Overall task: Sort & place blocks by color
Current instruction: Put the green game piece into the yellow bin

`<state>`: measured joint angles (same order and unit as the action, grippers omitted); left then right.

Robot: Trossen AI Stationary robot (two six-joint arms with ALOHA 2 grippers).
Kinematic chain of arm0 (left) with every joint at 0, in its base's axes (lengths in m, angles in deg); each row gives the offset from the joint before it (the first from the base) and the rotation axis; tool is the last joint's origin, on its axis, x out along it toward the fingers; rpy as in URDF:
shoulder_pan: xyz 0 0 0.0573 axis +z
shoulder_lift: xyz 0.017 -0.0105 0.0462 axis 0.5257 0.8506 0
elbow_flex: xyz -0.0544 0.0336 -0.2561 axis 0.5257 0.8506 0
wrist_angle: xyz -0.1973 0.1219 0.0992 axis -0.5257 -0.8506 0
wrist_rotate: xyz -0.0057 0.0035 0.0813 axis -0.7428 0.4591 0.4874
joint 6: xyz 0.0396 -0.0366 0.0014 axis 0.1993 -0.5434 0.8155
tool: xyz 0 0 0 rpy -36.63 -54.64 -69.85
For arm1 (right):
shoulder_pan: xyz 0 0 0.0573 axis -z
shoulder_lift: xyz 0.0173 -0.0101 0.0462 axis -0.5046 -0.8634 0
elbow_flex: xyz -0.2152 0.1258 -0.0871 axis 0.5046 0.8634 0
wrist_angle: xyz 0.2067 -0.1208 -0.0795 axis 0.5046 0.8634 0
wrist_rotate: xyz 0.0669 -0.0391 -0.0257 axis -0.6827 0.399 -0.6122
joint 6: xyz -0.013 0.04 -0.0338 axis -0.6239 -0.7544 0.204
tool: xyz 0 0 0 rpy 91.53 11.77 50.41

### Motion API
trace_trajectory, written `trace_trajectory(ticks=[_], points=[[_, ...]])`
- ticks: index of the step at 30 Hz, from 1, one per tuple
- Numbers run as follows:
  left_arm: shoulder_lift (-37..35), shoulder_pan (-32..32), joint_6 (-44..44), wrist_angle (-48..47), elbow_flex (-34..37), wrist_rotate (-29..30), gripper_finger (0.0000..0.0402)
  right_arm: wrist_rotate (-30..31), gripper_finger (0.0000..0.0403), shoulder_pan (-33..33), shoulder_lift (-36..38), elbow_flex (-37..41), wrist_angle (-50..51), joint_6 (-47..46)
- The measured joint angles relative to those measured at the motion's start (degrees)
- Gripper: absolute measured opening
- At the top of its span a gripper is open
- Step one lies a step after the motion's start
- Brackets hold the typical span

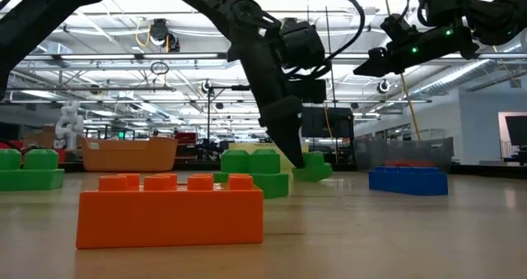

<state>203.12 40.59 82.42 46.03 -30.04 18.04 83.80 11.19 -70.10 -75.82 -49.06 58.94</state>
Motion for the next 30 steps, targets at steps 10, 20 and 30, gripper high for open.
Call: trace_trajectory(ticks=[10, 20, 30], points=[[0.87, -0.80, -1.57, 2.45, 0.00, 0.16, 0.0223, -0.02, 0.0235, 0.00, 0.00, 0.00, 0.07, 0.00], [0.73, -0.97, 1.39, 5.66, -0.81, 9.80, 0.0223, -0.03, 0.0235, 0.00, 0.00, 0.00, 0.05, 0.09], [0.60, -1.98, 8.02, 11.04, -0.85, 6.13, 0.0223, -0.04, 0.0235, 0.00, 0.00, 0.00, 0.05, 0.38]])
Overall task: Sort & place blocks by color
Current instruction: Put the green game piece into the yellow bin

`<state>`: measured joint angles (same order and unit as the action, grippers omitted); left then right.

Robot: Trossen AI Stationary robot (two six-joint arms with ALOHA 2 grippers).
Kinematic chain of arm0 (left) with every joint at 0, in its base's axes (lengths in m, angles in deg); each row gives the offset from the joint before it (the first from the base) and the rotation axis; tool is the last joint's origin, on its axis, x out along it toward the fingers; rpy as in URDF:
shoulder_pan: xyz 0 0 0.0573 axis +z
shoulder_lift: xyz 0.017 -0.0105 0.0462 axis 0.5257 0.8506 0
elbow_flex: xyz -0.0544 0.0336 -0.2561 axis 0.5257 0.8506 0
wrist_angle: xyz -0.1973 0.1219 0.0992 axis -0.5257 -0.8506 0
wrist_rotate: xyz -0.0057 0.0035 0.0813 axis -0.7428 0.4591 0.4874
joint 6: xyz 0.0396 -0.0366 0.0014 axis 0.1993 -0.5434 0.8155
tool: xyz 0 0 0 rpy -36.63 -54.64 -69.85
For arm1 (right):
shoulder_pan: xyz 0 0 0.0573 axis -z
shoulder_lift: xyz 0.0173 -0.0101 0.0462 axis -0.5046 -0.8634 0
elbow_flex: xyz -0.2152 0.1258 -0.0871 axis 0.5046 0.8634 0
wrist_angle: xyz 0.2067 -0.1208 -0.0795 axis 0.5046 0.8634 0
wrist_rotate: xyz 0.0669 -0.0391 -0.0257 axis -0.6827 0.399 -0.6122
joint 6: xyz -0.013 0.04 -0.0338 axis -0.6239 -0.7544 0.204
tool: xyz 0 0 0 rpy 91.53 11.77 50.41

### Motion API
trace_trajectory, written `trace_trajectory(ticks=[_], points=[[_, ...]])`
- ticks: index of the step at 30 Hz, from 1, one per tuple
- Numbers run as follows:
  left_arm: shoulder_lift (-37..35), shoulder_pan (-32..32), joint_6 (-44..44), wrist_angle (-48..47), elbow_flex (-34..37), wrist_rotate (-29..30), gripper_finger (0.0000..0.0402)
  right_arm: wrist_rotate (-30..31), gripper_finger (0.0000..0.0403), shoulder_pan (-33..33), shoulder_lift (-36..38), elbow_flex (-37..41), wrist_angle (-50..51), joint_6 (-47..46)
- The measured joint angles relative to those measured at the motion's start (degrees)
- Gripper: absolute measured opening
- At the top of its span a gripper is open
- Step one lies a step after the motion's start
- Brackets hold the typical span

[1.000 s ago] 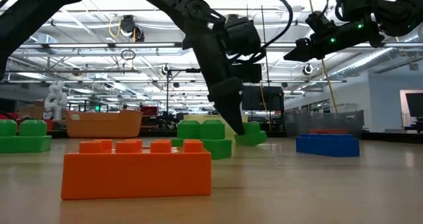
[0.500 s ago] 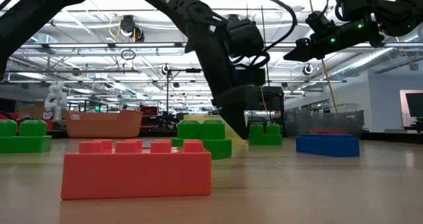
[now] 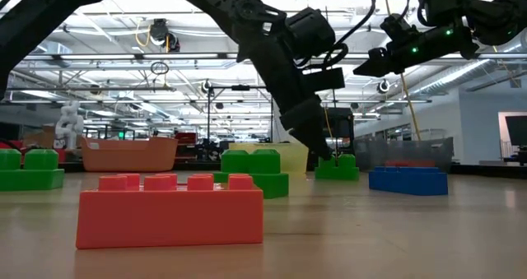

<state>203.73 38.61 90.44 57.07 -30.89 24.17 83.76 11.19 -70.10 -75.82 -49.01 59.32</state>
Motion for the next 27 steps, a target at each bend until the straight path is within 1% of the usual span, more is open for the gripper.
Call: trace_trajectory(ticks=[5, 12, 17, 23, 25, 27], points=[[0.31, 0.34, 1.23, 2.68, 0.00, -0.17, 0.0223, 0.00, 0.0235, 0.00, 0.00, 0.00, -0.01, 0.00], [0.44, 0.64, 1.16, 3.34, 0.00, -0.92, 0.0223, -0.25, 0.0235, 0.00, 0.00, 0.00, 0.01, -0.38], [0.46, 0.62, -0.55, 3.10, 0.00, -3.29, 0.0223, -1.57, 0.0235, 0.00, 0.00, 0.00, -0.02, -0.48], [1.63, 0.64, -3.55, 1.85, 0.17, -3.38, 0.0223, -1.55, 0.0235, 0.00, 0.00, 0.00, -0.03, -0.82], [2.73, 0.64, -3.86, 3.20, 0.04, -3.14, 0.0223, -1.55, 0.0235, 0.00, 0.00, 0.00, -0.03, -0.82], [3.08, 0.64, -4.78, 2.01, 0.21, -2.97, 0.0223, -1.55, 0.0235, 0.00, 0.00, 0.00, -0.03, -0.82]])
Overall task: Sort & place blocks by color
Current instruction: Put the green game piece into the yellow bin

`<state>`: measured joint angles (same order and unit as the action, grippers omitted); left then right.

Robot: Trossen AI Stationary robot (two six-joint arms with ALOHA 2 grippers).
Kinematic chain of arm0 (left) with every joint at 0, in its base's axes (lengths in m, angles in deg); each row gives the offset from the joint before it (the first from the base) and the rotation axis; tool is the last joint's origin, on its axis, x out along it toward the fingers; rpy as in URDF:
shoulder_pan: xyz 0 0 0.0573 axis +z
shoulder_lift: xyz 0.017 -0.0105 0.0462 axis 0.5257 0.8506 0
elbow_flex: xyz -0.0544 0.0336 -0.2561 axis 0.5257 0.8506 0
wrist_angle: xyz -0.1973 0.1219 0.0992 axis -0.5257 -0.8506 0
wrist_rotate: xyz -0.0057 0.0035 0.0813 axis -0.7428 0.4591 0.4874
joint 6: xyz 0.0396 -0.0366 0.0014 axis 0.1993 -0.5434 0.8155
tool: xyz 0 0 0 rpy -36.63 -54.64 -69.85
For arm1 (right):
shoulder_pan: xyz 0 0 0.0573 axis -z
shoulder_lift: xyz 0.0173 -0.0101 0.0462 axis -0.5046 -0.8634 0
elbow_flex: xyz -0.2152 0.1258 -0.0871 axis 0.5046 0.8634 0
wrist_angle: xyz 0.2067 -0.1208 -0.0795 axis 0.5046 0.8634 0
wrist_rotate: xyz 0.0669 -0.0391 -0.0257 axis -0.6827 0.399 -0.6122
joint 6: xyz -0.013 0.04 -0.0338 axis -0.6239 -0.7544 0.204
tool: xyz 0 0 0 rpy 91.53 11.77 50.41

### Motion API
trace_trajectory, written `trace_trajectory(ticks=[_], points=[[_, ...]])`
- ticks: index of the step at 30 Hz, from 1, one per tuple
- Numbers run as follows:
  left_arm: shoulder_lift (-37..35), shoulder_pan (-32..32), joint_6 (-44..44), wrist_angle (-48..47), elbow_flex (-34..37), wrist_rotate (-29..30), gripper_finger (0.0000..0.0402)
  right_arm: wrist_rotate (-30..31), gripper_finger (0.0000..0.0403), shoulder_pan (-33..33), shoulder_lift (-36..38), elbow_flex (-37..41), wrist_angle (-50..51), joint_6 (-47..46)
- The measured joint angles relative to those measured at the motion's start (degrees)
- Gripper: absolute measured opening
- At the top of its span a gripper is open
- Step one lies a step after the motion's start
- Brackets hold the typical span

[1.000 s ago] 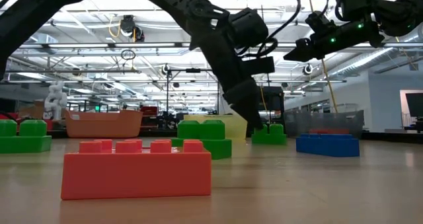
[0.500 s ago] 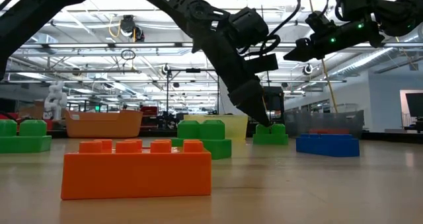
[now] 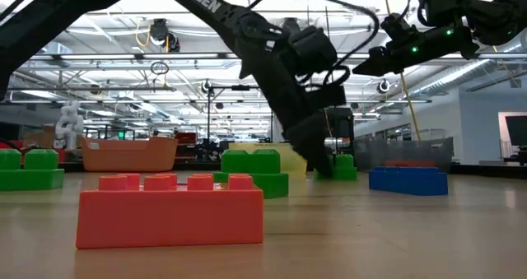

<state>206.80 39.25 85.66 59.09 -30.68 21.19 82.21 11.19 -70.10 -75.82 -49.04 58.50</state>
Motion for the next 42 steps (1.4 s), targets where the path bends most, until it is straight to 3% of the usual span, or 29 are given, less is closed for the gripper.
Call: trace_trajectory(ticks=[5, 11, 15, 19, 25, 30, 34, 37, 42], points=[[0.73, -0.28, -1.90, -0.18, -0.08, 0.75, 0.0208, 0.00, 0.0235, 0.00, 0.00, 0.00, 0.00, 0.24], [0.70, -0.49, -4.31, -0.68, -0.08, 1.33, 0.0136, 0.00, 0.0235, 0.00, 0.00, -0.02, 0.02, 0.42], [0.70, -0.16, -6.70, -0.53, -0.08, 1.76, 0.0134, 0.00, 0.0235, 0.00, 0.00, -0.02, 0.02, 0.42], [-0.49, 0.21, -10.39, -2.72, -0.04, 6.55, 0.0134, 0.00, 0.0235, 0.00, 0.00, -0.02, 0.02, 0.42], [-9.18, 3.31, -12.56, -3.69, -0.17, 15.08, 0.0134, 0.00, 0.0235, 0.00, 0.00, -0.02, 0.02, 0.59], [-15.20, 8.91, -14.28, -6.07, -0.17, 18.23, 0.0134, -0.03, 0.0235, -0.08, 0.11, -0.02, 0.03, 0.48], [-17.22, 14.35, -15.56, -8.48, -0.17, 17.73, 0.0134, -0.02, 0.0235, -0.70, 0.32, -0.02, 0.05, 0.44], [-16.75, 17.60, -16.34, -11.58, -0.15, 13.27, 0.0134, -0.02, 0.0235, -0.93, 0.63, -0.02, 0.00, 0.45], [-14.69, 19.78, -17.44, -15.62, -0.04, 10.93, 0.0134, 0.00, 0.0235, -1.09, 0.81, -0.02, 0.00, 0.55]])
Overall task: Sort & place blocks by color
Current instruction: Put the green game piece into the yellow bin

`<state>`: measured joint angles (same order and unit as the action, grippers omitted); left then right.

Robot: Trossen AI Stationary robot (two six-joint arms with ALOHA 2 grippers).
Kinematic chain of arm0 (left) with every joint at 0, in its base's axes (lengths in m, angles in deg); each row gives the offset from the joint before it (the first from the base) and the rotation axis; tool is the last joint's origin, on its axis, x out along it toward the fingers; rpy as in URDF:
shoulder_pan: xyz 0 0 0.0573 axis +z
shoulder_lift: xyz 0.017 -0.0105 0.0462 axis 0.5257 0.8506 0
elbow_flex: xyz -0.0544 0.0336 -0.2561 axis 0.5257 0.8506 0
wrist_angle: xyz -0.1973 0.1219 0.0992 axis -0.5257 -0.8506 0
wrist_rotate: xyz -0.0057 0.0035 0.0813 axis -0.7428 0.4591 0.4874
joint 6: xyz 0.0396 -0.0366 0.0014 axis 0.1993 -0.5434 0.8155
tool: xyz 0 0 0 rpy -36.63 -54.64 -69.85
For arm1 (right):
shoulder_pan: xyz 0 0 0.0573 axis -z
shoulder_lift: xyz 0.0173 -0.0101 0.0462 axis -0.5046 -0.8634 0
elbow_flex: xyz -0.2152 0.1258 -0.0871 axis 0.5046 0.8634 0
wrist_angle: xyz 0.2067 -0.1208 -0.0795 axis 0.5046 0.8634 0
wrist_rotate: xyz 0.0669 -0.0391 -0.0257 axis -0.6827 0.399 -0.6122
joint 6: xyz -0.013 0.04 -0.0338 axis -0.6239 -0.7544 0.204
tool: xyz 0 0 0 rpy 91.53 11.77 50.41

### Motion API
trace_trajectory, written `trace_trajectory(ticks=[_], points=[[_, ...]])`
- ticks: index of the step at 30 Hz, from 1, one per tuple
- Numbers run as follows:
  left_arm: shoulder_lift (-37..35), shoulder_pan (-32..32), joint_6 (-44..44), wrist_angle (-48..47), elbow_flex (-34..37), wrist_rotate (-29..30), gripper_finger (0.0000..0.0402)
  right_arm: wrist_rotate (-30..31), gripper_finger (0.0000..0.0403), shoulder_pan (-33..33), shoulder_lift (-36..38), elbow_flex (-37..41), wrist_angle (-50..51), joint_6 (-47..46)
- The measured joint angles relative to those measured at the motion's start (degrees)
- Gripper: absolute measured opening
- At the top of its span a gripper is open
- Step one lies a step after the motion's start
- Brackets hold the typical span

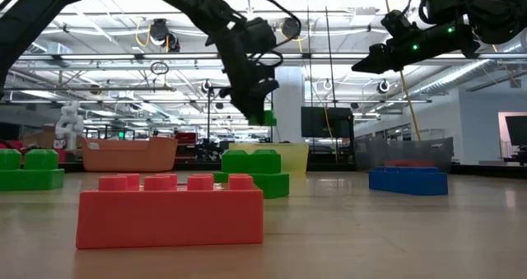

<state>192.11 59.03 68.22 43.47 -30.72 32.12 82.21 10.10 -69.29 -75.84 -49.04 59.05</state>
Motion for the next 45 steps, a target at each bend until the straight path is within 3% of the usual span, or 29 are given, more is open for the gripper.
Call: trace_trajectory(ticks=[3, 11, 16, 23, 29, 37, 45], points=[[0.28, -0.15, -1.47, 0.07, 0.00, -0.15, 0.0151, 0.00, 0.0235, 0.00, 0.00, 0.00, 0.00, 0.24], [0.19, -0.48, -2.11, 0.68, -0.02, 3.95, 0.0288, 0.00, 0.0235, 0.00, 0.00, 0.00, 0.00, 0.31], [0.08, -1.34, -1.85, 0.43, -0.02, 3.88, 0.0327, 0.00, 0.0235, 0.00, 0.00, 0.00, 0.01, 0.31], [-3.56, -7.01, 0.99, -6.33, -0.11, -4.75, 0.0307, 0.00, 0.0235, 0.00, 0.00, 0.00, 0.02, 0.33], [-4.75, -17.63, 2.47, -12.90, -0.11, -11.60, 0.0273, 0.00, 0.0235, -0.01, 0.00, 0.00, 0.02, 0.33], [-4.75, -31.91, -1.51, -14.23, -0.11, -11.06, 0.0259, 0.00, 0.0235, -0.02, 0.00, 0.00, 0.04, -1.10], [-3.06, -39.26, -9.50, -13.89, 0.33, -10.56, 0.0264, -0.46, 0.0235, -0.19, -0.02, 0.00, 0.95, -1.87]])
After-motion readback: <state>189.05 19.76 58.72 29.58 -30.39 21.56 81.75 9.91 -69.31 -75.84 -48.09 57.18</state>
